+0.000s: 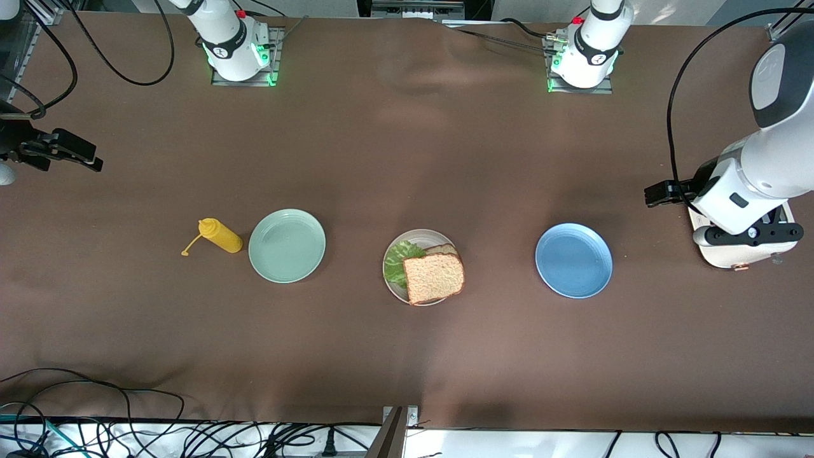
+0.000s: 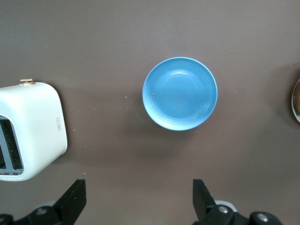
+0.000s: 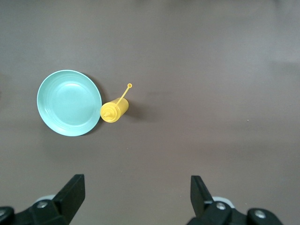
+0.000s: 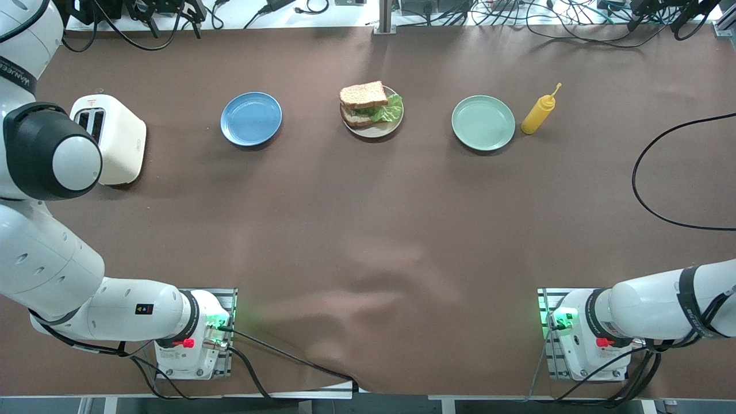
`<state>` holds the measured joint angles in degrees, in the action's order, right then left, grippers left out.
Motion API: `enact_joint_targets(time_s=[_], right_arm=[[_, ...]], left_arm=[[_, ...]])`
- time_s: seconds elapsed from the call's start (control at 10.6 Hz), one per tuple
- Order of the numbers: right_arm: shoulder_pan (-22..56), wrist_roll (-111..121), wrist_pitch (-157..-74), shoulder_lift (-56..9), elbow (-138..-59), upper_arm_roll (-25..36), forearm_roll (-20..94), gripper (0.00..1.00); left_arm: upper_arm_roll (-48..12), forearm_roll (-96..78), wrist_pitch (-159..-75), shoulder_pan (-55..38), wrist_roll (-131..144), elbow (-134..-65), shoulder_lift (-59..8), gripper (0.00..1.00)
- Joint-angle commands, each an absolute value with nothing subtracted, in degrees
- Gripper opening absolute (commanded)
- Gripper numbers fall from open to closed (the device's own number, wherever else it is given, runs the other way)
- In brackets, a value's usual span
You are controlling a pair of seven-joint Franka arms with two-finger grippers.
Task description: Make sandwich on beige plate with both arms
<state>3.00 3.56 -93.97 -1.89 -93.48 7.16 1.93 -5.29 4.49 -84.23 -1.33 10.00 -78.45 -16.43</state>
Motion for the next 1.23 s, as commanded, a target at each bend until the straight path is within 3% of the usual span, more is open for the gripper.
enact_joint_targets(time_s=[0.0,0.85,1.14], right_arm=[[2.9,4.5,-93.3,-1.6,-92.6,6.9,2.5,1.00],[3.2,4.0,-93.2,-0.5,-92.6,6.7,2.4,1.00],[3.6,3.8,-92.9,-0.5,-91.9,5.9,2.2,1.00]], left_arm=[[-5.4,6.5,-89.1,-1.0,10.4,-85.9,-12.1,1.00],[-5.4,4.4,-88.0,-0.6,9.4,-85.4,-11.9,1.00],[-7.0,2.5,-88.4,-0.6,7.2,-88.6,-7.0,1.00]])
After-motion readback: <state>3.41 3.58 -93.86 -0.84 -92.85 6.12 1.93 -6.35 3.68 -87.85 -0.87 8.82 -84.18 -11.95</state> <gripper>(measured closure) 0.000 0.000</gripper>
